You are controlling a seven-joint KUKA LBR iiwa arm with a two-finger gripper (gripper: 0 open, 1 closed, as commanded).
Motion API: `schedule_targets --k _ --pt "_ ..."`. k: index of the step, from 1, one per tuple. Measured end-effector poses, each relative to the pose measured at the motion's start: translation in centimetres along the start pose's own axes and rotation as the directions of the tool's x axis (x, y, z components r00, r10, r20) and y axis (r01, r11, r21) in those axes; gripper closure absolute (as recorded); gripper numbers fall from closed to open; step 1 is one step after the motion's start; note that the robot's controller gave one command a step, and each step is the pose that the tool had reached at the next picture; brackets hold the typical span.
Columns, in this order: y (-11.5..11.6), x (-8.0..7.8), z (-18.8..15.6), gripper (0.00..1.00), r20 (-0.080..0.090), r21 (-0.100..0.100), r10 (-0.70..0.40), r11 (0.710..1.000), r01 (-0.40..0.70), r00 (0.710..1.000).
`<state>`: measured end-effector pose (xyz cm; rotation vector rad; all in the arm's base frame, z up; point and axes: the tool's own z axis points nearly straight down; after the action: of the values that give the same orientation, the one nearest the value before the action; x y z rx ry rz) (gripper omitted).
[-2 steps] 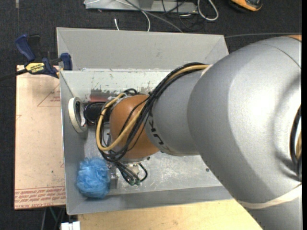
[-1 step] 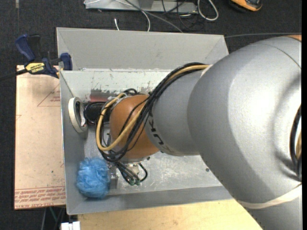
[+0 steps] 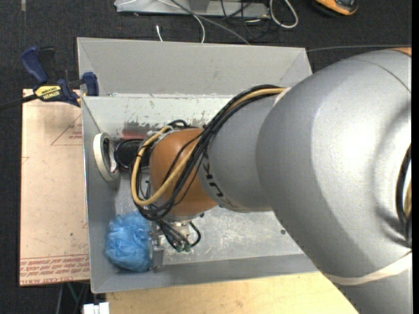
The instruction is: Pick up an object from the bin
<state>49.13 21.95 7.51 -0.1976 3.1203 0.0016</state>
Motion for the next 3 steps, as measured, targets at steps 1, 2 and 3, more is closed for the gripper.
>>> schedule_targets --k 1,2,3 --pt "0.0 0.0 0.0 0.00 -0.001 0.000 0.000 1.000 0.000 1.000" --pt "-2.8 -2.4 0.5 0.00 0.002 0.000 -0.182 0.983 0.182 0.983" --pt "-2.9 -2.5 0.5 0.00 0.002 -0.001 -0.189 0.982 0.189 0.982"
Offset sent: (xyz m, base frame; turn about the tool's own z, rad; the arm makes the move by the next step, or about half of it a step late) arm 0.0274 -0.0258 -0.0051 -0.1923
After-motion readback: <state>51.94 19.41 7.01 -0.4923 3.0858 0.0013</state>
